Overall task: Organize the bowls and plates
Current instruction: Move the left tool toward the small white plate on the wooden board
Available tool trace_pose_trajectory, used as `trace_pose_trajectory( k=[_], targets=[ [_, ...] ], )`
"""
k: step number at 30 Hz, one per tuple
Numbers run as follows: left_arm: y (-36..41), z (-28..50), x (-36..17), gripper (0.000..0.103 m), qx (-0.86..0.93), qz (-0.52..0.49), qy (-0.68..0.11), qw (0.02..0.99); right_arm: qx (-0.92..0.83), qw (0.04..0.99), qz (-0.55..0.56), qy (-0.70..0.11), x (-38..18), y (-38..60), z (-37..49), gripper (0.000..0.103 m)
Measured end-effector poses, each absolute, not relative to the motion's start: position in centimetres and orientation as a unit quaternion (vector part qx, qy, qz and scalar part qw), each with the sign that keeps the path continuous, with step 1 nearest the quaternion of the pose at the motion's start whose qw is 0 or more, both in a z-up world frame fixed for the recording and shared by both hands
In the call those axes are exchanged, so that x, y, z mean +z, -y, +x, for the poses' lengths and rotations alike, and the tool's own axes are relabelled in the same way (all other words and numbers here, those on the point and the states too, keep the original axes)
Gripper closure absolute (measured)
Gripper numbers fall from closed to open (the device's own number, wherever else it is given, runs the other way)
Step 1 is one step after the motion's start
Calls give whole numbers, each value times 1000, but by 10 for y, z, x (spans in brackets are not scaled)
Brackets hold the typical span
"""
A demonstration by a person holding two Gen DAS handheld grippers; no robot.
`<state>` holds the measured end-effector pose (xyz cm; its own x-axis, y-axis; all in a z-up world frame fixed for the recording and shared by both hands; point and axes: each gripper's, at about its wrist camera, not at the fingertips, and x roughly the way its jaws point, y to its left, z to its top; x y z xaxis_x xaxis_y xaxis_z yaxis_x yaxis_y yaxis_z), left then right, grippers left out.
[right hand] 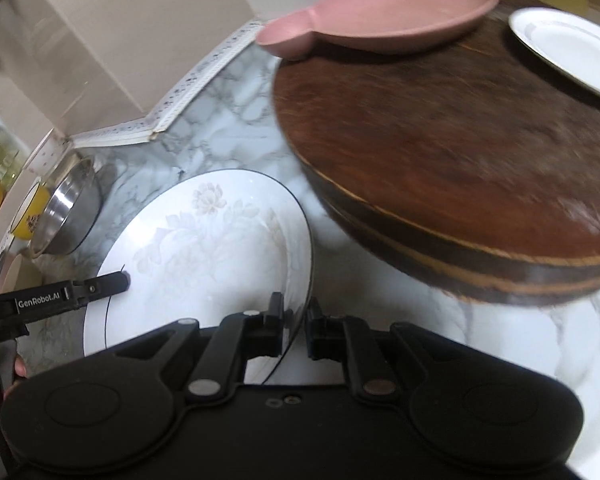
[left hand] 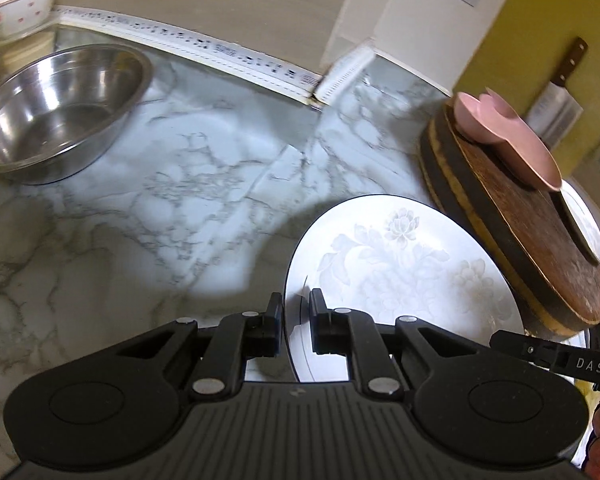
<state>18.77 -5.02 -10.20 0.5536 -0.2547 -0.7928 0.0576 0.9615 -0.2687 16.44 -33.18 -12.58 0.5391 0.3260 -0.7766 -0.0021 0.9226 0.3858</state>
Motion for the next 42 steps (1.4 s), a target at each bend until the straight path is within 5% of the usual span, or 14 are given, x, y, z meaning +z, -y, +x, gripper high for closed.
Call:
trace_pose_trajectory(
  k=[9,12,20,32,35,37,42],
  targets=[
    [53,190,-106,90,-107,-105,-472,869,77,867,164,-464,-124,334,156,90],
    [52,187,-102,90,-104,-95,-468,872,58,872,145,-464,-120,330,155,77],
    [46,164,-79,90,-106,-62,-430,894,47,891,108,-439,-96,325,134,65],
    [94,143,-27,89,-189,-31,-380,905,44,916,61,-395,-47,324,107,30],
    [114,148,-19,74,-201,-38,-379,903,46,921,57,-383,-36,338,106,18],
    [132,151,-15,52,-199,-38,-372,906,46,922,51,-381,-33,350,109,16],
    [184,161,-10,35,-208,-14,-363,908,42,920,41,-388,-28,393,122,13]
  ],
)
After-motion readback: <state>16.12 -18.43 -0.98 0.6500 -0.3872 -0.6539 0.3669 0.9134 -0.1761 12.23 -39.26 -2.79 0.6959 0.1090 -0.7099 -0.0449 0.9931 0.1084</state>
